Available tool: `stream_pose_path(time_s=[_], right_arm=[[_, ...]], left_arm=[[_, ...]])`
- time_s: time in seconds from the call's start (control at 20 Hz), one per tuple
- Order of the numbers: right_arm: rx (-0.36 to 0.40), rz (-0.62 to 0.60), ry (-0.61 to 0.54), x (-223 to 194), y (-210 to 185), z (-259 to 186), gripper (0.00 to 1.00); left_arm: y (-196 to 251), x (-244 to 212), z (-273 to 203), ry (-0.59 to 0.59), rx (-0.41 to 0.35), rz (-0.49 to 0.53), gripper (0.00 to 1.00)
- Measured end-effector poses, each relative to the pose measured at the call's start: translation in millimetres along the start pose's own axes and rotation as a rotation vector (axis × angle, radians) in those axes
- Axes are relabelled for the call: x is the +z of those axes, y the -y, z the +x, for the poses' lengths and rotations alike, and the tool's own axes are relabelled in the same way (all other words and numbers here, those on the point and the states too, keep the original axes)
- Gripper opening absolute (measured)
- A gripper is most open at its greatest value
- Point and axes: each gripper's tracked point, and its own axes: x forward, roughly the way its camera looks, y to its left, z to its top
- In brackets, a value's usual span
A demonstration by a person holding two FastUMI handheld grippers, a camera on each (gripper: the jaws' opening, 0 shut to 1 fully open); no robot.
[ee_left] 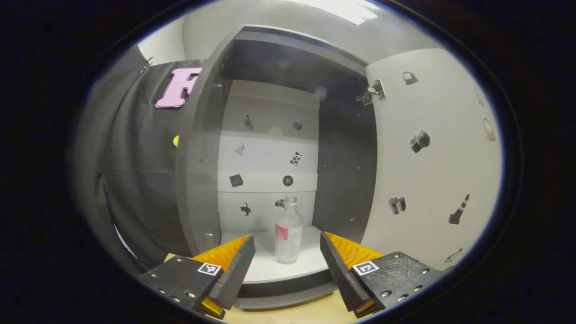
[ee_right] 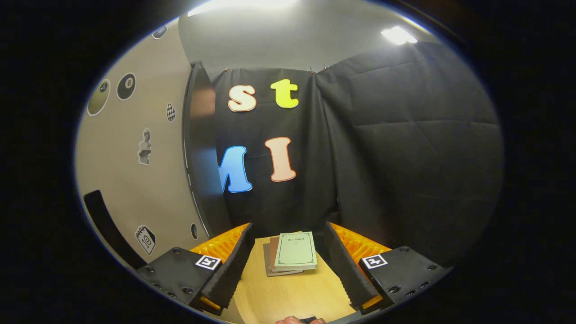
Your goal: Open the cabinet door with the right hand, grasp the bottle in the cabinet with the left hand and place it on the coaster, then close the cabinet door with the right hand.
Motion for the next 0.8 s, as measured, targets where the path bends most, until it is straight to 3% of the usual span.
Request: stream_pose_path(time_s=[0.35, 0.45, 0.55, 0.75, 0.8], right_arm=[[-0.007, 0.037, -0.041, -15, 22, 30, 0.98], [-0.013, 0.036, -0.047, -18, 27, 34, 0.92], [-0.019, 0.025, -0.056, -21, 31, 38, 0.98], [-0.024, 0.035, -0.076, -28, 37, 48, 0.92], [-0.025, 0.043, -0.079, -30, 38, 51, 0.98]], left_arm=[[8, -43, 85, -0.062, -0.009, -0.057, 0.90], [7, -52, 98, -0.078, -0.013, -0.073, 0.89], [5, -62, 113, -0.090, -0.008, -0.076, 0.90], [4, -70, 131, -0.099, -0.004, -0.058, 0.90], [6, -69, 134, -0.097, -0.009, -0.053, 0.92]])
